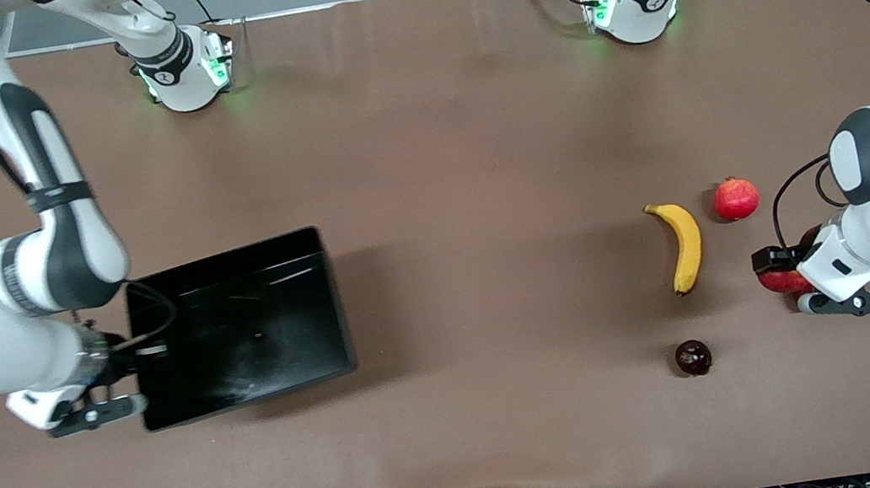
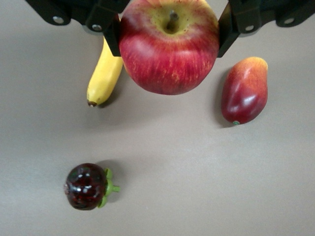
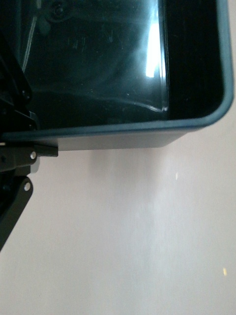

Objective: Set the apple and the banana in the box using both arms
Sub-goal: 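Drag the box with the right gripper while the left gripper lifts the apple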

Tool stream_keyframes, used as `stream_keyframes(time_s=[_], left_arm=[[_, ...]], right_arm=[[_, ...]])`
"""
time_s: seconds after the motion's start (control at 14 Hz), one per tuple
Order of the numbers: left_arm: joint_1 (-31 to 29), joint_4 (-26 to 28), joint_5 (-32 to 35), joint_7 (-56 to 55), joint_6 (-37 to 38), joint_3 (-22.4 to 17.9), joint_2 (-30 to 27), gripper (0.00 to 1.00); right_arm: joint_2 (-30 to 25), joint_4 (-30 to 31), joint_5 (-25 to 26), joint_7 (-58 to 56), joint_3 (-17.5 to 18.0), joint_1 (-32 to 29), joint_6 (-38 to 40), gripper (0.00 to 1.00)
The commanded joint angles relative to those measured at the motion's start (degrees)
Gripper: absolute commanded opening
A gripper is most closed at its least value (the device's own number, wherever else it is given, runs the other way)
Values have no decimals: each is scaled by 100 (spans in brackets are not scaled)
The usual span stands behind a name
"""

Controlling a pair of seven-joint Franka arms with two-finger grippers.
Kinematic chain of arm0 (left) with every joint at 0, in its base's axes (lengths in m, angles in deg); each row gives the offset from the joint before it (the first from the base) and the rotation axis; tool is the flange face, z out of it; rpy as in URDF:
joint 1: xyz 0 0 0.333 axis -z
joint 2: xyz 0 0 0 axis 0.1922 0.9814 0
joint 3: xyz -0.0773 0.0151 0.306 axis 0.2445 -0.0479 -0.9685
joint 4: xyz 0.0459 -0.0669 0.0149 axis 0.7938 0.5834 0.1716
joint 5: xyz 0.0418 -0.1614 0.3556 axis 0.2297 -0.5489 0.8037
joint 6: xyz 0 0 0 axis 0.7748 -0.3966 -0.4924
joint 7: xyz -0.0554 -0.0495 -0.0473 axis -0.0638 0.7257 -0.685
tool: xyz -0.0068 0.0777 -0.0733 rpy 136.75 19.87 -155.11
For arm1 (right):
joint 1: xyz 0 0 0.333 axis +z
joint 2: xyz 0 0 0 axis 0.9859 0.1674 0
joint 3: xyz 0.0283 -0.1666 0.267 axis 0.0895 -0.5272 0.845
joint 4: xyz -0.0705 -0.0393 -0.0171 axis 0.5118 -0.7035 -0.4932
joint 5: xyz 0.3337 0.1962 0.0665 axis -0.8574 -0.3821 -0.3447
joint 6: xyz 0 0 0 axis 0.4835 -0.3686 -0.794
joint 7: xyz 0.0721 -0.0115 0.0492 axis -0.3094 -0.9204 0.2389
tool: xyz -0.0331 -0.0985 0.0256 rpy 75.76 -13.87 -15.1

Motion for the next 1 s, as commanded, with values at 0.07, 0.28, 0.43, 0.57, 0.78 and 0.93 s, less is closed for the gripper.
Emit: stream_keyframes(time_s=[0.07,0.28,0.43,0.57,0.78,0.93], left_arm=[[-24,28,12,-265,302,217,-219,4],[-24,28,12,-739,416,481,-307,5],[-24,36,3,-1021,460,674,-298,5],[-15,36,12,-1547,460,903,-263,6],[151,36,20,-2276,460,1184,-219,6],[423,28,20,-2725,451,1185,-175,6]], right_arm=[[-182,174,-74,1315,-45,733,26,0],[-129,261,-82,2071,-45,1252,-228,0],[-50,384,-82,2756,-45,1639,-728,0],[99,411,-91,3136,-45,1973,-1106,0],[503,367,-414,3453,-45,2421,-1809,0],[714,341,-801,3594,-45,2607,-2109,0]])
